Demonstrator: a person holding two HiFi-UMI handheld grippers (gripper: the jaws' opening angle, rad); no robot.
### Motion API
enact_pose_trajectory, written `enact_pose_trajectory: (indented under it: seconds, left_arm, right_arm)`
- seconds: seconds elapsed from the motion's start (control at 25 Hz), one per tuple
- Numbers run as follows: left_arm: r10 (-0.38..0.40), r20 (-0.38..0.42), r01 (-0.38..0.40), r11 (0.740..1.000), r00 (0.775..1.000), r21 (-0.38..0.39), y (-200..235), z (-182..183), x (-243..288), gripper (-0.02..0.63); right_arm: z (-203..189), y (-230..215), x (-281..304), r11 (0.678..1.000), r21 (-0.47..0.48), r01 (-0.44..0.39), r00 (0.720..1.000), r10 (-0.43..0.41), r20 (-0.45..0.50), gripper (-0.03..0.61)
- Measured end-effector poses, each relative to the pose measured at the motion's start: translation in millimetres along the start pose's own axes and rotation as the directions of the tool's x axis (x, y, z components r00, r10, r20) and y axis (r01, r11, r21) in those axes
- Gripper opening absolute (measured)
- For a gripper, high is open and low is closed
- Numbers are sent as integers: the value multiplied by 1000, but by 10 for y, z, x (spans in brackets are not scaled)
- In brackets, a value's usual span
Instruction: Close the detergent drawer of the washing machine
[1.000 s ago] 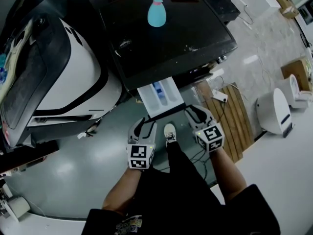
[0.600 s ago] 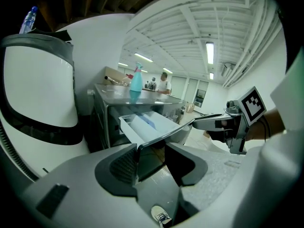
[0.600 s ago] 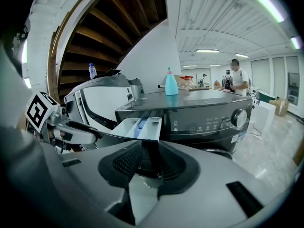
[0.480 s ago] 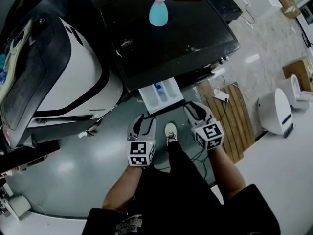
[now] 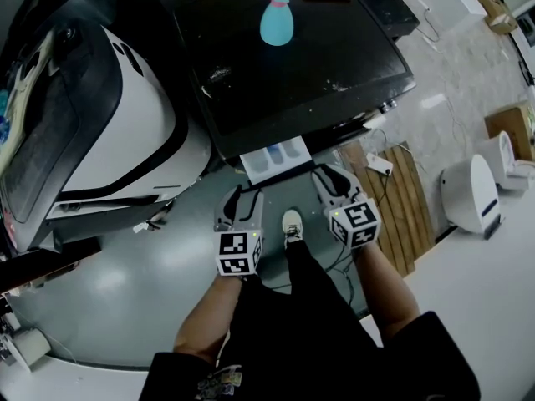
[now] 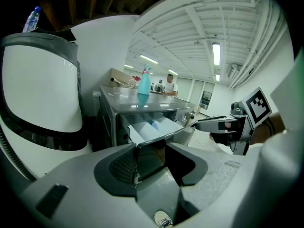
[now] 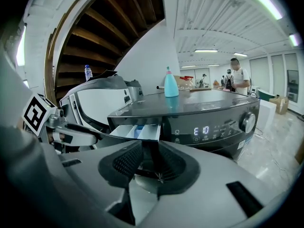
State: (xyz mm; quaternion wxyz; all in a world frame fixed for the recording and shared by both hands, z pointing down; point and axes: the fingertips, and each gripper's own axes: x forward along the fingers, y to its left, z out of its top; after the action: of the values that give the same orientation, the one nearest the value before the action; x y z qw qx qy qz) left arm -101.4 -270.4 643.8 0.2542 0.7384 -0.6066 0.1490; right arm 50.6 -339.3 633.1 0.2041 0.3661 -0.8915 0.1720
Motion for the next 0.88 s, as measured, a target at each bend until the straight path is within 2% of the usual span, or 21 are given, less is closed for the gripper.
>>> enact_pose_trajectory:
  seconds: [0.24,0.88]
  left_arm:
    - [26,9,-26,1000,1000,-17,111,92,103,186]
    - [162,37,-159,985,986,-59,419,320,351,190]
  right_arm:
    - [86,-34,159,1000,-2,3,1000,-3,0,106]
    - [337,-133,564,999,25,30,999,-31,18,107]
